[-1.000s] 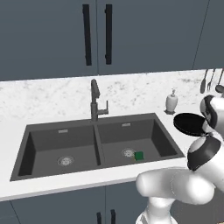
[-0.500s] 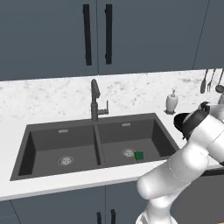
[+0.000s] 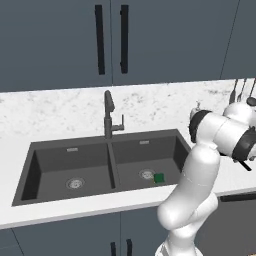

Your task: Pick the pan and sponge and place them into the sink. Then turn on the water.

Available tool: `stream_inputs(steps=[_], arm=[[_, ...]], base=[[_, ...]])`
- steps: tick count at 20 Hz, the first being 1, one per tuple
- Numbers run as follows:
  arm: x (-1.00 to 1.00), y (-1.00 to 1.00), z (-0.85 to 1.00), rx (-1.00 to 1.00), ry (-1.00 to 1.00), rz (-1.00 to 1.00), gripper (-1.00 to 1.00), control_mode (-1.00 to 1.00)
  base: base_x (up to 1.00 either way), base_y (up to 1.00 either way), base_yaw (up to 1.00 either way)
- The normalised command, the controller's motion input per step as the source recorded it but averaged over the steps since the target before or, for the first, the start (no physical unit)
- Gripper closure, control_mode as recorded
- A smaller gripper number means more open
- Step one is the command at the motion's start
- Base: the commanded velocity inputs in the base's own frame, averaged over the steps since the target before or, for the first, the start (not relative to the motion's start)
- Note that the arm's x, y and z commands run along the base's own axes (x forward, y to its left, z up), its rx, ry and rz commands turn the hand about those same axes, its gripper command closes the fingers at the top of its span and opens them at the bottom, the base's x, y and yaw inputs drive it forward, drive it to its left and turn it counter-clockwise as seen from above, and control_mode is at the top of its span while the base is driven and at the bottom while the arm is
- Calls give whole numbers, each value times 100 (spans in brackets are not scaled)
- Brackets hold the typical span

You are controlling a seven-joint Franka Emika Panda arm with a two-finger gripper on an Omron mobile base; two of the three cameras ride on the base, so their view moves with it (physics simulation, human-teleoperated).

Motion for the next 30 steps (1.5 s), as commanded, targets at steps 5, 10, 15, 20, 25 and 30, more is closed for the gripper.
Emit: stream_inputs(steps=[5, 10, 15, 20, 25, 30], arm=[[25, -7, -29, 7, 3, 0, -100, -100], [28, -13, -25, 9, 3, 1, -100, -100], [25, -6, -23, 6, 3, 0, 100, -100], [17, 1, -24, 0, 1, 0, 100, -100], [14, 8, -30, 0, 0, 0, 100, -100], [2, 2, -6, -2, 0, 0, 100, -100]], base=[[0, 0, 0], [0, 0, 0], [0, 0, 0], [0, 0, 0], [0, 0, 0], [0, 0, 0]])
